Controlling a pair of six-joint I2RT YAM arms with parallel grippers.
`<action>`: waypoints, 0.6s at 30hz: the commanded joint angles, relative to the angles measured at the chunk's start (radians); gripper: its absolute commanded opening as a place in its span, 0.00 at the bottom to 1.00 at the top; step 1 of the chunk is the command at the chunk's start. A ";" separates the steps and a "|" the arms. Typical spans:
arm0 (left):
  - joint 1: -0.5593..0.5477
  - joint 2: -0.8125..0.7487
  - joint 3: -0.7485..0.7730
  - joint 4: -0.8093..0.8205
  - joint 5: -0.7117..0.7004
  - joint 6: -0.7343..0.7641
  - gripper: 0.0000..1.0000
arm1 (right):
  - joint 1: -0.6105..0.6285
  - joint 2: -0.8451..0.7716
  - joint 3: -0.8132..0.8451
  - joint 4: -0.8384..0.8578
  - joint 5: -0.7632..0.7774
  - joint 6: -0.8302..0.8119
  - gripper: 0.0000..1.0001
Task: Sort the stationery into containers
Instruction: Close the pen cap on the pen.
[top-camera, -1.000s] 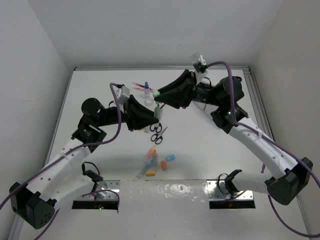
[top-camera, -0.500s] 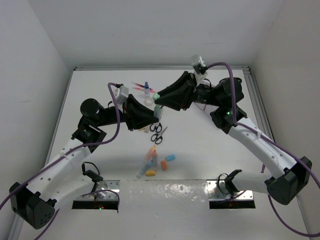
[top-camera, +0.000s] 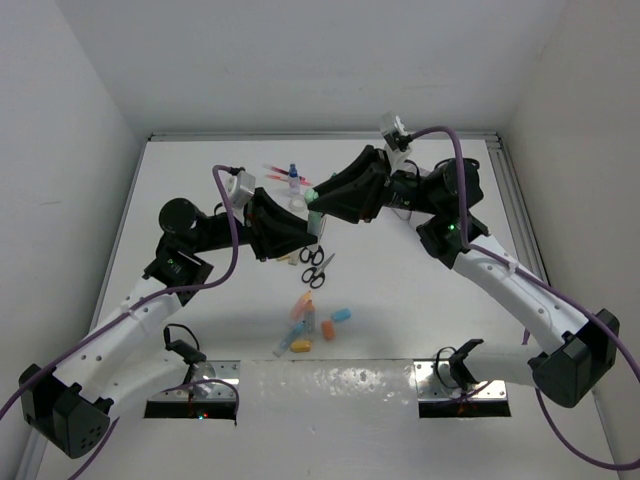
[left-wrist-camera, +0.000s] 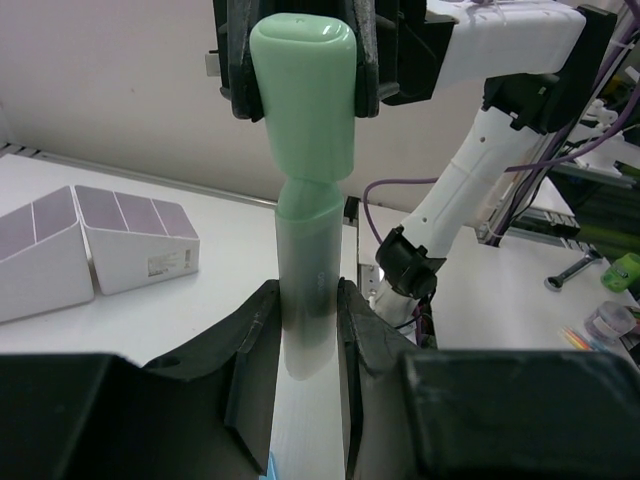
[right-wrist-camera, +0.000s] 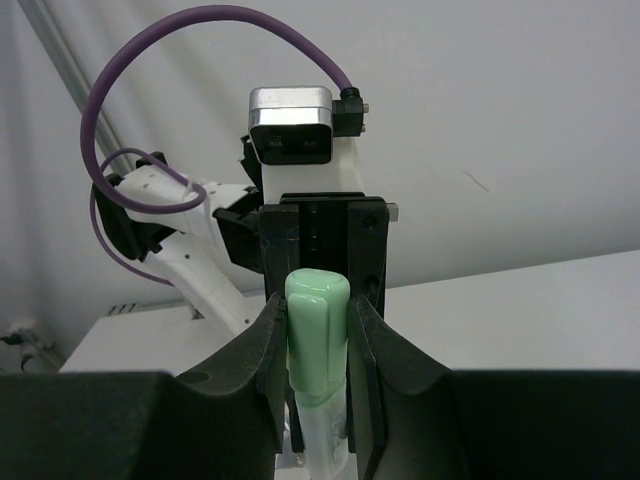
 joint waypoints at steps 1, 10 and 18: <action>-0.003 -0.013 0.019 0.084 0.019 -0.014 0.00 | -0.010 0.004 -0.018 0.071 -0.034 0.016 0.00; 0.011 -0.024 0.011 0.141 0.025 -0.011 0.00 | -0.023 0.015 -0.002 0.111 -0.128 0.059 0.07; 0.012 -0.019 0.019 0.172 0.021 -0.010 0.00 | -0.014 0.033 -0.032 0.181 -0.154 0.102 0.21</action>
